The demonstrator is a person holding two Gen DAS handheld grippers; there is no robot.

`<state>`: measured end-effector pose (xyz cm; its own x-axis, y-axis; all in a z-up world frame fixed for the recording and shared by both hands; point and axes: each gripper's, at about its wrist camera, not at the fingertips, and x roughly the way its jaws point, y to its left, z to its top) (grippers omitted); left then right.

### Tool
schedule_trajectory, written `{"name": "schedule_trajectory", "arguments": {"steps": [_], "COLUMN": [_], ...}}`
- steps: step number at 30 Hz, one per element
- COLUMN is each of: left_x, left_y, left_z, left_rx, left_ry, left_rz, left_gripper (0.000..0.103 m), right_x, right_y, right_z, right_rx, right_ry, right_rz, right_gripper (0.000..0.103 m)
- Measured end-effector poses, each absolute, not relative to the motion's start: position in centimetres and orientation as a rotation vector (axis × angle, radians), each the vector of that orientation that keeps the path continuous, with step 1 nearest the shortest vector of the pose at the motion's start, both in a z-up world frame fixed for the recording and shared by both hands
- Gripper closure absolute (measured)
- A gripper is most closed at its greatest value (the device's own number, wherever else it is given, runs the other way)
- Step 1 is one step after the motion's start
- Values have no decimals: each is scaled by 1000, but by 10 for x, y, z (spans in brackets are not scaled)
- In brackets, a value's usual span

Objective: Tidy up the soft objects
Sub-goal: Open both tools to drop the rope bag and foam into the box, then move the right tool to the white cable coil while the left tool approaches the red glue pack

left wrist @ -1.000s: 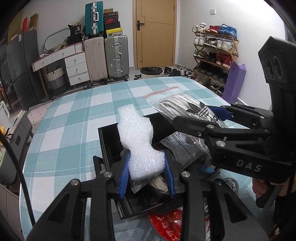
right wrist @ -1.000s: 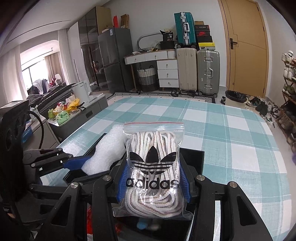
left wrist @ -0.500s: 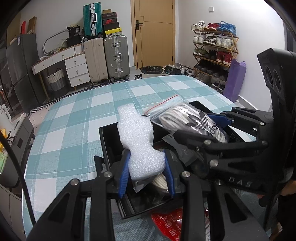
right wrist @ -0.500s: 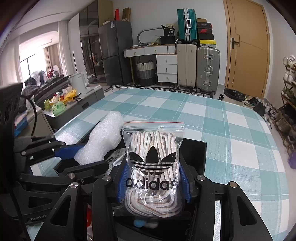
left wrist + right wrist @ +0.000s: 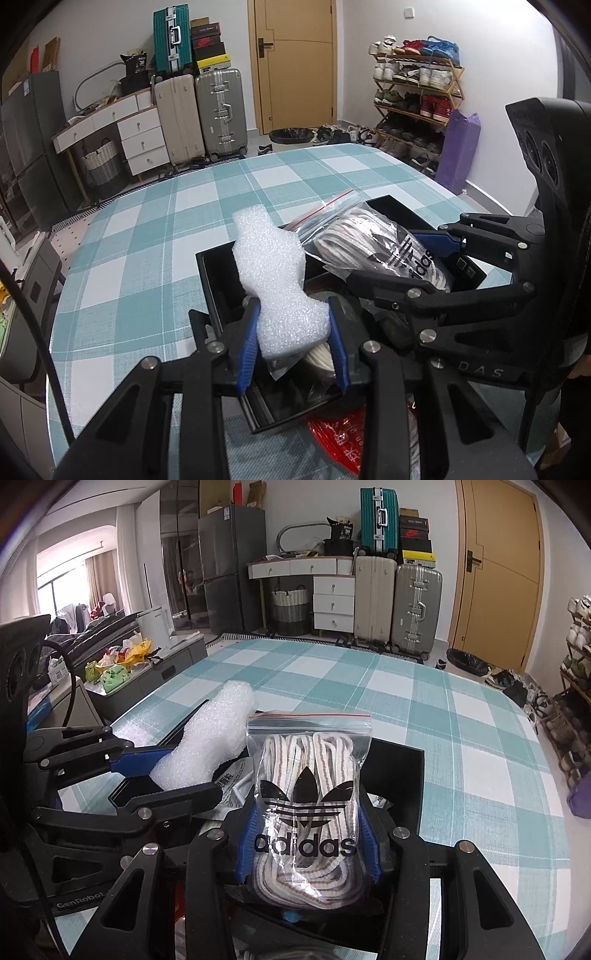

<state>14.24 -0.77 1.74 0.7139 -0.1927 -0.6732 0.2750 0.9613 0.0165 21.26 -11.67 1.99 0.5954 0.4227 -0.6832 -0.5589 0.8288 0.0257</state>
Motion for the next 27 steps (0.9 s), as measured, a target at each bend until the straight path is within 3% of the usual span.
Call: {"name": "schedule_trajectory", "arguments": {"steps": [4,7,10,12,14,17,20,27], "left_x": [142,140,134,128,123,111,102,81], "left_y": [-8,-8,-10,-10,-11,-8,-4,6], "left_z": [18,19,23,27,31,38,40,35], "left_rx": [125,115,112,115,109,93,71,20], "left_ry": [737,753,734,728,726,698,695,691], "left_rz": [-261,-276,-279,-280,-283,-271,-257,-225], "left_gripper": [69,64,44,42,20,5,0,0], "right_x": [209,207,204,200,196,186,176,150], "right_y": [-117,-119,-129,-139,-146,-160,-176,-197], "right_z": [19,21,26,33,39,46,51,48], "right_rx": [-185,-186,-192,-177,-180,-166,-117,-88], "right_ry": [736,714,682,669,654,653,658,702], "right_rz": [585,588,561,573,555,543,551,576], "right_gripper": [55,48,33,31,17,2,1,1]}}
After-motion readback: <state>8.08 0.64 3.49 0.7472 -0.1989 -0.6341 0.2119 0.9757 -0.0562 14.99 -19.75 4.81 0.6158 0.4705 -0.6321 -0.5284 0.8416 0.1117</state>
